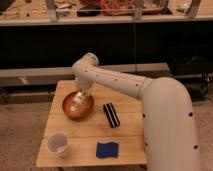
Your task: Place the bottle in the ceramic bowl
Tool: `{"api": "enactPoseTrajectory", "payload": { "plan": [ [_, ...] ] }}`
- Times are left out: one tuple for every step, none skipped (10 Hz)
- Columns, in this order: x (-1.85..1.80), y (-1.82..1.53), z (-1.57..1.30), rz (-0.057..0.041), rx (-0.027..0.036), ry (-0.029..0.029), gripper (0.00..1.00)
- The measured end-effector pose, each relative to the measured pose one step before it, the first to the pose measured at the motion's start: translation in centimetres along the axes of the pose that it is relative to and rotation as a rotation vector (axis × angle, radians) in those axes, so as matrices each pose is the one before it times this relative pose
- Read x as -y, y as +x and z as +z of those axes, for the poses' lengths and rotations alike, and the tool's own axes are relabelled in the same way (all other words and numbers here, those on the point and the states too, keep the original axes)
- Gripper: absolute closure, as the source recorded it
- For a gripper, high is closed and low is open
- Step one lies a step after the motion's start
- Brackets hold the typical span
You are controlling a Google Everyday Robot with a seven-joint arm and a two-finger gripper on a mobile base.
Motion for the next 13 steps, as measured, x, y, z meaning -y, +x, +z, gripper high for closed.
{"api": "enactPoseTrajectory", "payload": {
  "plan": [
    [-0.034, 0.077, 0.065, -0.00206, -0.00044, 0.00028, 0.99],
    [0.045, -0.022, 0.034, -0.00265, 0.00048, 0.00087, 0.97],
    [0.095, -0.066, 0.059, -0.00330, 0.00080, 0.00042, 0.93],
    [0.140, -0.107, 0.060, -0.00569, 0.00031, 0.00144, 0.92],
    [0.142, -0.077, 0.008, -0.00403, 0.00009, 0.00193, 0.92],
    [0.049, -0.020, 0.051, -0.00286, 0.00048, 0.00070, 0.92],
    [0.012, 0.020, 0.022, -0.00268, -0.00008, 0.00044, 0.92],
    [-0.006, -0.004, 0.063, -0.00366, -0.00026, 0.00031, 0.88],
    [0.085, -0.072, 0.084, -0.00438, 0.00009, 0.00045, 0.82],
    [0.128, -0.089, 0.050, -0.00445, -0.00006, 0.00060, 0.78],
    [0.180, -0.181, 0.101, -0.00557, 0.00154, 0.00062, 0.78],
    [0.034, -0.020, 0.017, -0.00317, -0.00018, 0.00086, 0.78],
    [0.003, -0.009, 0.034, -0.00290, -0.00021, 0.00036, 0.78]
  ]
}}
